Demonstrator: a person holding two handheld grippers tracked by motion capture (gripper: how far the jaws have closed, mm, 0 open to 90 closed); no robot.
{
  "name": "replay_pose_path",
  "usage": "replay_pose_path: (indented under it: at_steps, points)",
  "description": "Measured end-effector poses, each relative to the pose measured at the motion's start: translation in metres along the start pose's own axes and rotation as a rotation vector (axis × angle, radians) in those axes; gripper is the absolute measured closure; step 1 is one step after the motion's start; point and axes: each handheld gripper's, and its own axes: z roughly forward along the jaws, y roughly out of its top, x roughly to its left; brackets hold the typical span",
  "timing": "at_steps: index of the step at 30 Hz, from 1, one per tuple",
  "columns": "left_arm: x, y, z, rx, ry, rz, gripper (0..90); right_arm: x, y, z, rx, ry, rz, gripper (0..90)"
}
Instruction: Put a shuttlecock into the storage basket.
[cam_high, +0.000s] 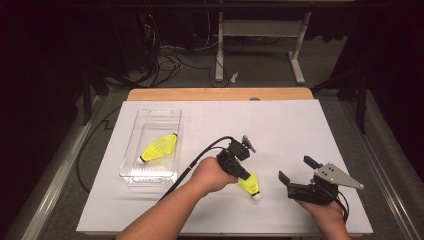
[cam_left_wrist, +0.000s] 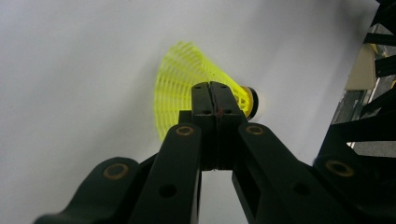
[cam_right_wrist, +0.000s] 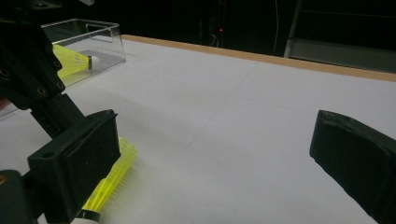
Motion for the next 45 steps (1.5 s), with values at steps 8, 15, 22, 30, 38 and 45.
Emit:
replay_pose_path:
  at_steps: [8,15,22,30,38,45]
  points:
    - [-0.001,-0.001,-0.015,-0.018,0.021,0.000,90.0,0.000,0.000,0.001,0.004,-0.001,0.003,2.3]
    - [0.000,-0.005,-0.030,-0.033,0.054,-0.002,90.0,0.001,0.000,0.001,0.004,0.003,-0.003,2.3]
    - [0.002,-0.010,-0.045,-0.045,0.089,-0.008,90.0,0.001,0.000,0.001,0.005,0.002,-0.001,2.3]
    - [0.006,-0.019,-0.062,-0.045,0.123,-0.024,90.0,0.001,0.000,0.001,0.005,0.003,-0.001,2.3]
    - [0.011,-0.030,-0.078,-0.055,0.151,-0.035,90.0,0.001,0.000,0.001,0.006,0.004,-0.003,2.6]
    - [0.016,-0.038,-0.089,-0.072,0.163,-0.051,90.0,0.002,0.000,0.002,0.006,0.008,-0.005,2.6]
